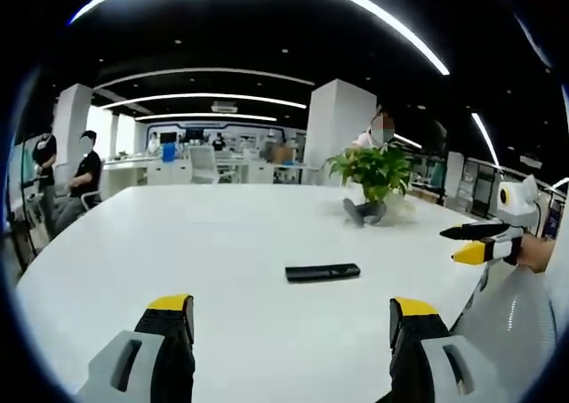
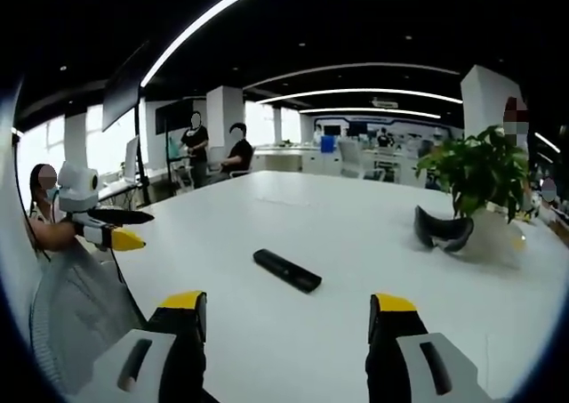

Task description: Press the specified remote control buttons in sequence, fully releasing each button before pressing the next.

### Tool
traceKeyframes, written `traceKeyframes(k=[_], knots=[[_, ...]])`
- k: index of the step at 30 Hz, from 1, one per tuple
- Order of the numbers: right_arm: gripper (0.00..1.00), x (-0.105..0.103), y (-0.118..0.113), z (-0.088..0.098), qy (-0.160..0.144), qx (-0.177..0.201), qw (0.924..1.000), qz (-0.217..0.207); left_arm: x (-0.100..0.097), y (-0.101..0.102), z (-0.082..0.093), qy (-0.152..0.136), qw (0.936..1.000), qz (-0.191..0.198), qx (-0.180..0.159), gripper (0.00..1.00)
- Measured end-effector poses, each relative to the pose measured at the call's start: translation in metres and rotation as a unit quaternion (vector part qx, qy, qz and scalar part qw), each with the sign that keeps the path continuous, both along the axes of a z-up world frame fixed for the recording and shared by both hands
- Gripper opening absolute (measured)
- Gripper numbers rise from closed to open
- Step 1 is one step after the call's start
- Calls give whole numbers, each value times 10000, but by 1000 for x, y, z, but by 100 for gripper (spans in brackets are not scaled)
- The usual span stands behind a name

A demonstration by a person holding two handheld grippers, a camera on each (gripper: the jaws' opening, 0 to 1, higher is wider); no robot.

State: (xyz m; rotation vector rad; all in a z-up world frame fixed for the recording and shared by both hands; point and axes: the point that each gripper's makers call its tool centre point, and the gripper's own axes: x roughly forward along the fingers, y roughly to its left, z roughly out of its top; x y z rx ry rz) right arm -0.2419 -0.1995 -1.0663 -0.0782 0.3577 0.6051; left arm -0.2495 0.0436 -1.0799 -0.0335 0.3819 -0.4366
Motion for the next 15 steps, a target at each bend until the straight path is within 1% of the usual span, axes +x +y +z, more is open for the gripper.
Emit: traceKeyframes(k=[1, 2, 3, 4, 6, 7, 9, 11, 12, 13, 15], knots=[[73, 0, 0, 0, -8, 3, 10000, -1, -1, -1, -4, 99, 9999, -42, 81, 95], [73, 0, 0, 1, -13, 12, 10000, -5, -3, -1, -10, 283, 9993, -111, 223, 94], [73, 1, -1, 1, -13, 32, 10000, -22, -3, -1, -13, 346, 9988, -135, 310, 92], [72, 1, -2, 1, -11, 52, 10000, -37, -5, 0, -17, 476, 9979, -170, 407, 91], [72, 2, -3, 2, -5, 103, 9999, -69, -6, -4, -22, 648, 9965, -297, 436, 89], [71, 2, -4, 1, 7, 118, 9999, -79, -9, -4, -28, 847, 9943, -374, 522, 89], [71, 2, -4, 1, 21, 130, 9999, -79, -10, -5, -35, 1072, 9903, -543, 698, 89], [70, 2, -3, 1, 32, 128, 9999, -60, -8, -9, -38, 1145, 9869, -790, 818, 89], [70, 2, -2, 0, 37, 120, 9999, -41, -8, -11, -41, 1261, 9845, -880, 847, 88], [70, 2, -2, 0, 42, 116, 9999, -27, -6, -17, -42, 1314, 9822, -1086, 793, 88], [69, 1, -1, 0, 49, 107, 9999, -1, -4, -24, -42, 1435, 9803, -1227, 576, 86]])
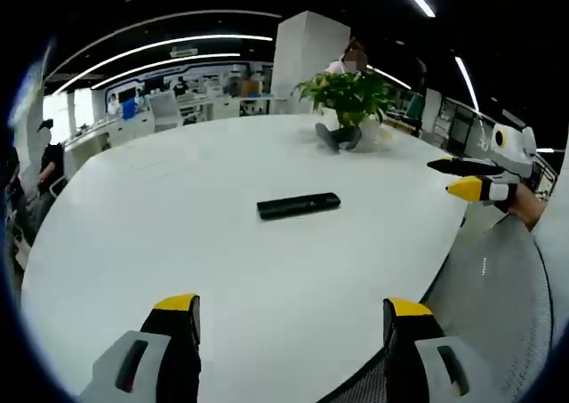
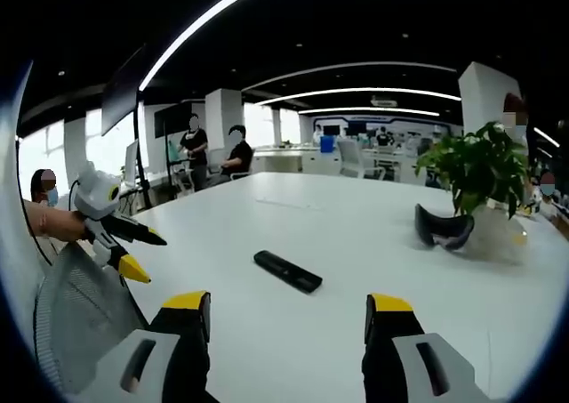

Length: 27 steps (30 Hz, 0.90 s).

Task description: Press the specified remote control buttons in sequence, fully releasing each button before pressing the next.

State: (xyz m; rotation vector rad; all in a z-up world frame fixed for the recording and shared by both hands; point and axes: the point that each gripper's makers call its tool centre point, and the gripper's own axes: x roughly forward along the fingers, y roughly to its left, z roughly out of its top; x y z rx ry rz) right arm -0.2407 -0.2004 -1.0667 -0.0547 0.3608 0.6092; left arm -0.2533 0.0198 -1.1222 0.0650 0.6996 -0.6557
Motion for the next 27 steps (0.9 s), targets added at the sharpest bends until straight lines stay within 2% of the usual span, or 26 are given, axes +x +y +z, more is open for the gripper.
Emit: traceKeyframes(k=[2, 4, 8, 16, 22, 27], knots=[[69, 0, 0, 0, 8, -14, 10000, 6, 10, -7, 3, 201, 9991, -39, -364, 84], [69, 0, -1, 0, 4, -8, 10000, -6, 20, -9, 8, 108, 9989, -94, -445, 84], [68, 0, -2, 0, 0, 12, 10000, -24, 43, -16, 13, 116, 9981, -323, -519, 80], [67, 1, -1, 0, -29, -53, 10000, 6, 71, -35, 3, 214, 9944, -1029, -145, 78], [66, 1, 0, 0, -43, -99, 9999, 44, 83, -50, -8, 387, 9889, -1432, -33, 77], [62, -1, 3, -2, 0, -131, 9998, 121, 98, -57, -16, 452, 9837, -1718, 267, 76]])
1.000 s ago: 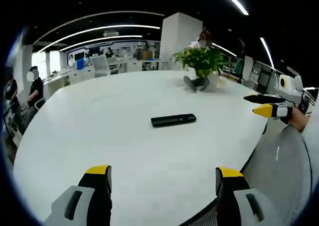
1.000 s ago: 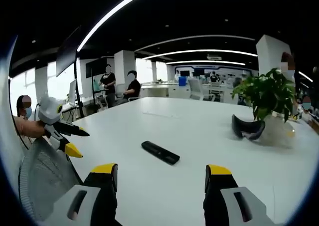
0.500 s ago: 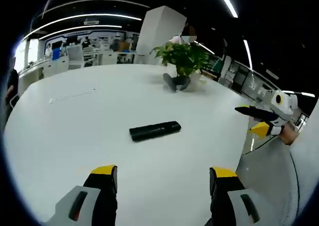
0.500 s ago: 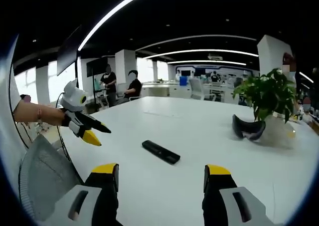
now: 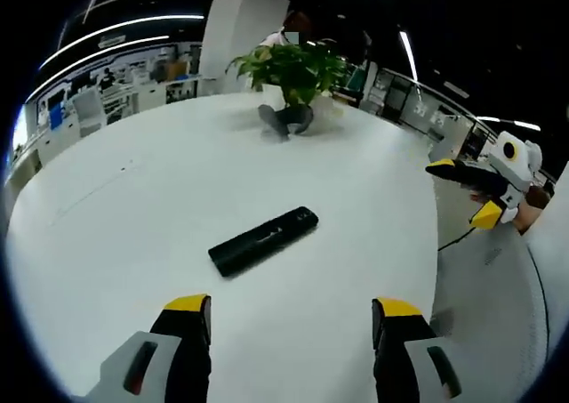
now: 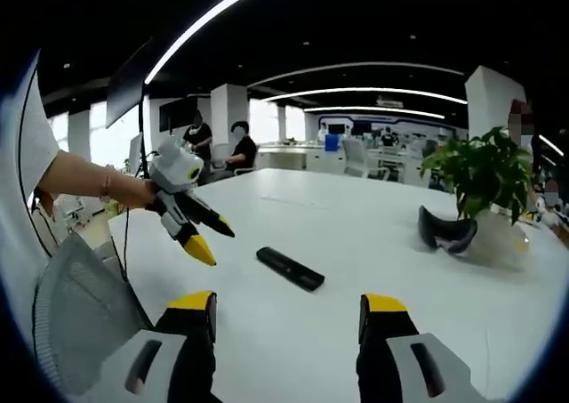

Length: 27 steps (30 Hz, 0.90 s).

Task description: Press the specified remote control buttons in sequence, fully releasing each button before pressing the next.

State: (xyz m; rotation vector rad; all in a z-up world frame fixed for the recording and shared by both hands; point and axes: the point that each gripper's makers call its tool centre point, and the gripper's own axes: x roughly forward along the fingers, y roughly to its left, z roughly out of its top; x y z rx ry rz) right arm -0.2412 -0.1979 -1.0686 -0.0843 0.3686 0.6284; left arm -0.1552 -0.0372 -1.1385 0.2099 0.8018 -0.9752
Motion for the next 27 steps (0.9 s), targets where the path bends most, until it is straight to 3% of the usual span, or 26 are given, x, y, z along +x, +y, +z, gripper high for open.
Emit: traceKeyframes(k=[7, 16, 22, 27], knots=[[59, 1, -2, 0, 23, 68, 9999, -76, 23, -5, -8, -144, 9987, -311, 387, 75], [52, 1, -4, -3, 115, 86, 9998, -99, 42, -17, -17, -65, 9970, -569, 522, 73], [42, 0, -4, -7, 269, 101, 9996, -34, 61, -20, -24, -306, 9918, -822, 932, 73], [35, -1, -5, -10, 331, 89, 9994, -40, 66, -31, -28, -344, 9866, -1142, 1110, 73]])
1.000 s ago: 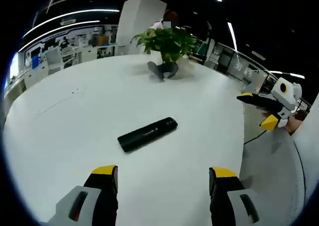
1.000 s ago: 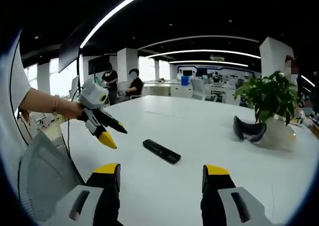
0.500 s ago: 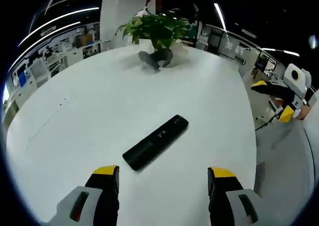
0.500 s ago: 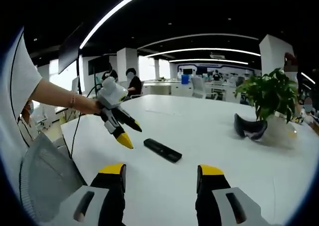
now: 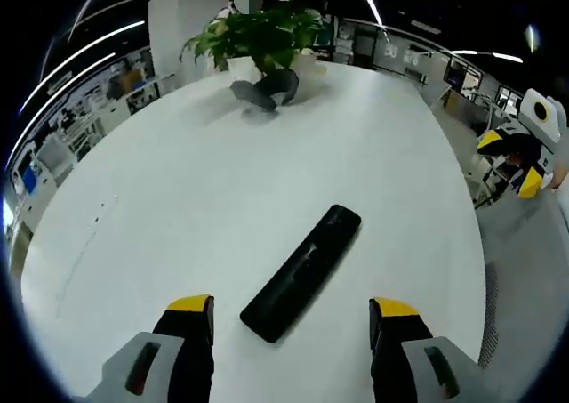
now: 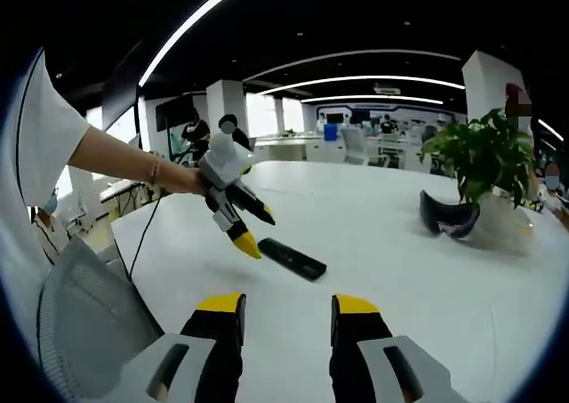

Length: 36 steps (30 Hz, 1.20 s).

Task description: Press the specified remote control buttons in sequence, fully releasing each button before pressing the next.

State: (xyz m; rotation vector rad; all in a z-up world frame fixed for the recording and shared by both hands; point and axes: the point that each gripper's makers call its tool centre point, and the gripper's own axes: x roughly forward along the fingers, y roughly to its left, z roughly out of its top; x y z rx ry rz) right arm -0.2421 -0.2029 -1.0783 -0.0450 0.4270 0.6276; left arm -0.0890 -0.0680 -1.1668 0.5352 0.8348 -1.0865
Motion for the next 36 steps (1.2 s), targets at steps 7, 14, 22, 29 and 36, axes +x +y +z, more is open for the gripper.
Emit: traceKeyframes(k=[7, 14, 22, 29, 36], knots=[[35, 0, 1, 6, -65, 212, 9998, 6, 1, -10, -11, 169, 9996, -196, 121, 71], [34, 2, -3, 7, -60, 275, 9996, -93, 4, -13, -22, 146, 9975, -529, 441, 67], [34, 2, -2, 10, -85, 369, 9992, -99, 5, -21, -30, 190, 9904, -1142, 762, 61], [34, 2, -3, 8, -59, 350, 9993, -115, -1, -26, -29, 212, 9779, -1784, 1073, 45], [34, 2, -3, 8, -68, 340, 9993, -125, -6, -22, -28, 169, 9695, -2144, 1179, 25]])
